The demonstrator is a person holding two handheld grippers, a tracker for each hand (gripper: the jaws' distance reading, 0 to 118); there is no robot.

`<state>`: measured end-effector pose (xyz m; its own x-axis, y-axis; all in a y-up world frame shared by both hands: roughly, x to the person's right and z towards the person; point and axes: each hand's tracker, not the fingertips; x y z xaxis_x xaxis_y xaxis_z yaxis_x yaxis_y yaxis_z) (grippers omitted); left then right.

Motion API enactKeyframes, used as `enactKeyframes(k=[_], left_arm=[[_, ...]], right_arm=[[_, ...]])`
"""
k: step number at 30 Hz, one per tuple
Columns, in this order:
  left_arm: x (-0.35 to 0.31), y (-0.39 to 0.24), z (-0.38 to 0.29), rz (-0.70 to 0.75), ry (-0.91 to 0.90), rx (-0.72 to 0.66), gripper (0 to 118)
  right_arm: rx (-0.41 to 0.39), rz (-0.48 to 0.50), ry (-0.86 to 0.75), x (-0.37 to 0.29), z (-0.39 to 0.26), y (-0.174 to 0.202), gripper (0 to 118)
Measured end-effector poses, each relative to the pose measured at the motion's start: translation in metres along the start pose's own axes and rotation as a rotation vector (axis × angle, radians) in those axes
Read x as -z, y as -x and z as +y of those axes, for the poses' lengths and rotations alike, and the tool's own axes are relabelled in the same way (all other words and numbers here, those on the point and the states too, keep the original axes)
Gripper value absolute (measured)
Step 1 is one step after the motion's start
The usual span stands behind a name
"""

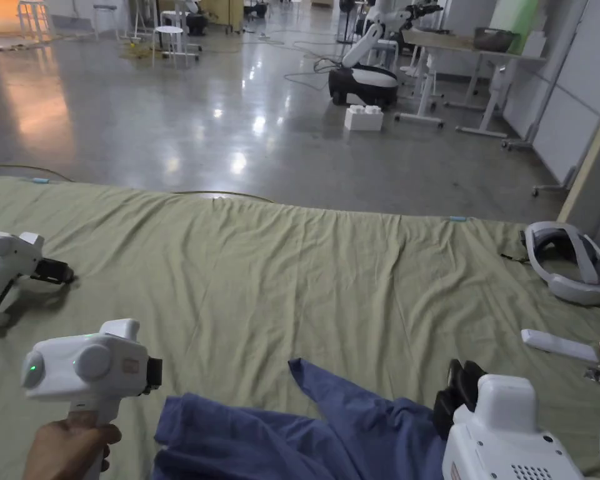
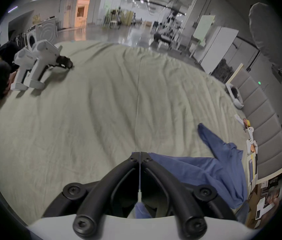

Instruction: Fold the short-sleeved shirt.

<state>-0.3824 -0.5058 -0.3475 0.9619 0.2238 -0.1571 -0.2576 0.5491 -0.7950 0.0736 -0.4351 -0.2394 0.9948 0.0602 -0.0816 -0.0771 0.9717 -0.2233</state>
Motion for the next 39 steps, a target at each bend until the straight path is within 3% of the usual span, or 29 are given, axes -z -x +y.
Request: enactKeyframes(k=[2,3,5,11,13,16,17,19,21,22,24,26,33,35,38,39], left_arm=[[0.015,0.001,0.006,-0.008,0.045,-0.002,29],[0.021,0.002,0.008,-0.017,0.083,-0.013,49],[0.035,0.000,0.008,-0.027,0.139,-0.036,68],[0.075,-0.004,-0.008,0.048,0.294,-0.001,68],[0.076,-0.012,-0.013,0.077,0.264,0.024,68],[0.055,-0.031,-0.021,0.118,0.249,0.048,64],[0.054,-0.036,-0.023,0.131,0.243,0.065,58],[0.053,-0.041,-0.021,0.142,0.239,0.117,33],[0.051,-0.051,-0.022,0.157,0.220,0.175,28],[0.050,-0.054,-0.022,0.158,0.222,0.184,17],[0.048,-0.054,-0.024,0.157,0.225,0.213,9],[0.037,-0.052,-0.025,0.143,0.204,0.239,7],[0.000,-0.023,-0.015,0.048,0.065,0.128,5],[-0.007,-0.018,-0.014,-0.024,0.001,0.092,5],[-0.029,-0.024,-0.014,-0.030,-0.044,0.119,5],[-0.028,-0.025,-0.017,-0.038,-0.055,0.129,5]], right_arm=[[-0.001,-0.011,0.020,0.002,-0.005,-0.005,16],[-0.004,-0.016,0.027,0.004,-0.007,-0.007,16],[-0.008,-0.028,0.044,0.006,-0.011,-0.011,16],[0.005,-0.049,0.085,0.012,-0.022,-0.019,16],[0.002,-0.052,0.096,0.013,-0.024,-0.019,16],[-0.003,-0.053,0.110,0.015,-0.028,-0.019,16],[-0.002,-0.053,0.114,0.015,-0.029,-0.019,16],[0.003,-0.050,0.123,0.016,-0.030,-0.018,16],[0.007,-0.050,0.128,0.017,-0.032,-0.018,16],[0.009,-0.048,0.132,0.017,-0.032,-0.018,16],[0.009,-0.048,0.135,0.017,-0.033,-0.018,16],[0.002,-0.051,0.136,0.018,-0.033,-0.022,16],[-0.005,-0.103,0.207,0.040,-0.022,-0.060,18],[0.000,-0.122,0.258,0.054,-0.021,-0.077,27],[0.020,-0.104,0.403,0.087,-0.025,-0.104,69],[0.032,-0.090,0.464,0.099,-0.027,-0.111,71]])
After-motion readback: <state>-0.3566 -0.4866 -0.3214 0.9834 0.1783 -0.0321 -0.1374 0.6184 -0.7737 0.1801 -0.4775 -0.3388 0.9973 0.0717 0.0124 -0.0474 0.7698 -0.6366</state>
